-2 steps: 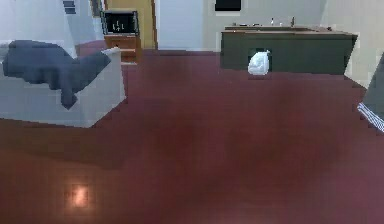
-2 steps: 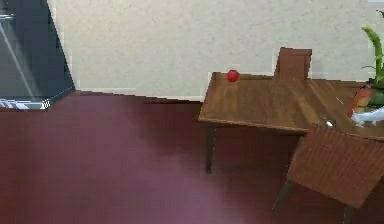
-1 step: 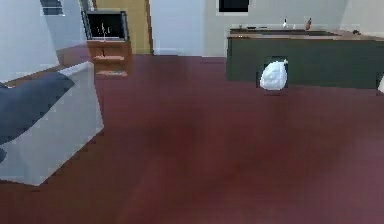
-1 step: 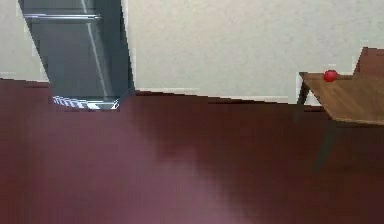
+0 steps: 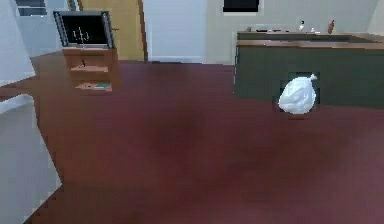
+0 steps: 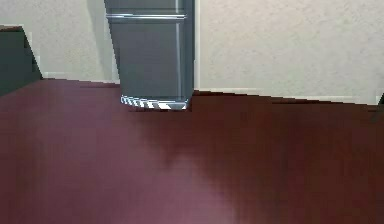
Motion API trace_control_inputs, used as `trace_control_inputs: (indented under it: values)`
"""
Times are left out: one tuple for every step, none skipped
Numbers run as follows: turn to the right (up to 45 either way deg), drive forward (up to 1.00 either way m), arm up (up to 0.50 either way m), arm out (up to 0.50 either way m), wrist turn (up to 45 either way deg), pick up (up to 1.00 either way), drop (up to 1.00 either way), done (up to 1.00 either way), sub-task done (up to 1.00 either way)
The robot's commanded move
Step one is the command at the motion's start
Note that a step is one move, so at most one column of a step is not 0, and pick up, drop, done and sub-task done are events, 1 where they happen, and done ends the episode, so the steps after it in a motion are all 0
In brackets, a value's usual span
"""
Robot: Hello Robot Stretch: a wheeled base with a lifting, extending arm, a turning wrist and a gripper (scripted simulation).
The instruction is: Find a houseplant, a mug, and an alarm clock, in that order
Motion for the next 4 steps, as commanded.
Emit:
trace_control_inputs:
  values:
    - [0.0, 1.00, 0.00, 0.00, 0.0, 0.00, 0.00, 0.00, 0.00]
    - [0.0, 1.00, 0.00, 0.00, 0.0, 0.00, 0.00, 0.00, 0.00]
    - [3.0, 0.00, 0.00, 0.00, 0.0, 0.00, 0.00, 0.00, 0.00]
    - [0.0, 1.00, 0.00, 0.00, 0.0, 0.00, 0.00, 0.00, 0.00]
